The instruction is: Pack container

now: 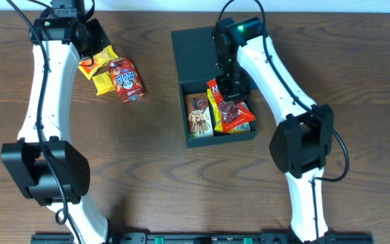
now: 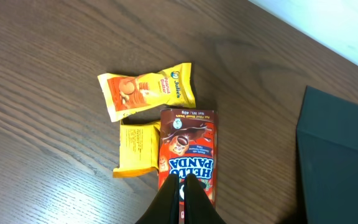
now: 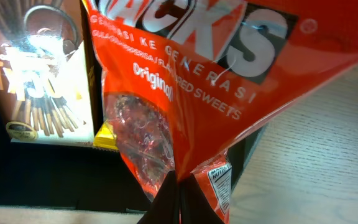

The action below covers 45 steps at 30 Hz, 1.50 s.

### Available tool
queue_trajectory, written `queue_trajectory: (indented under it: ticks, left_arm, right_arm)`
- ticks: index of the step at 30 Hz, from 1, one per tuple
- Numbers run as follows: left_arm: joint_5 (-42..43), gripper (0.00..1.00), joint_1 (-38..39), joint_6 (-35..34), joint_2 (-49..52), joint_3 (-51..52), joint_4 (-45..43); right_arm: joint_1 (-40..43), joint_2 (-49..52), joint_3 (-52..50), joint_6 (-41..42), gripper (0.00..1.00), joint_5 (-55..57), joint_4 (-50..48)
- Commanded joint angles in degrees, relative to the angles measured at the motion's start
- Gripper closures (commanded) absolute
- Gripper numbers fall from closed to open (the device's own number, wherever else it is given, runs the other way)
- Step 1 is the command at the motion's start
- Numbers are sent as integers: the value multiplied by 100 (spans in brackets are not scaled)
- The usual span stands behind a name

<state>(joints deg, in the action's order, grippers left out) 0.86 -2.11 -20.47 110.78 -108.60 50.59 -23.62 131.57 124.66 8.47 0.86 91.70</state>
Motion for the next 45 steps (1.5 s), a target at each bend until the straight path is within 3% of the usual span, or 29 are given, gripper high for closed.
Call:
queue_trajectory:
  ticks: [1,6,7,9,11,19,21,26,36,45]
  left_arm:
    - [-87,94,-22,122,-195,-105,15]
    - [-87,94,-22,122,-195,-105,15]
    - [-87,94,-22,122,-195,-105,15]
    - [-87,94,-22,122,-195,-105,15]
    - [-87,94,-22,122,-195,-105,13]
    - [-87,94,-22,120,-195,-105,13]
    - [-87,94,-22,120,-195,-105,15]
    - [-90,94,-22,122,-195,-105,15]
    - [-109,94,-22,120,-195,-103,15]
    - [-109,94,-22,122,-192,-103,15]
  right_arm:
    - [33,37,-304,-81,98,-177,-111]
    - [48,39,-675,101,99,-63,-348]
    - [57,39,-710,181,96,74,-365]
    - [63,39,-710,223,73,243,-365]
    - [61,39,-695,229,68,284,-365]
    - [55,15,127,479,78,387,-33]
    - [48,-11,492,474,98,385,7]
    - [37,-9,748,98,98,114,-46]
    - [31,-7,-686,-83,99,-122,-673]
    - [105,-7,-938,-39,99,22,-879]
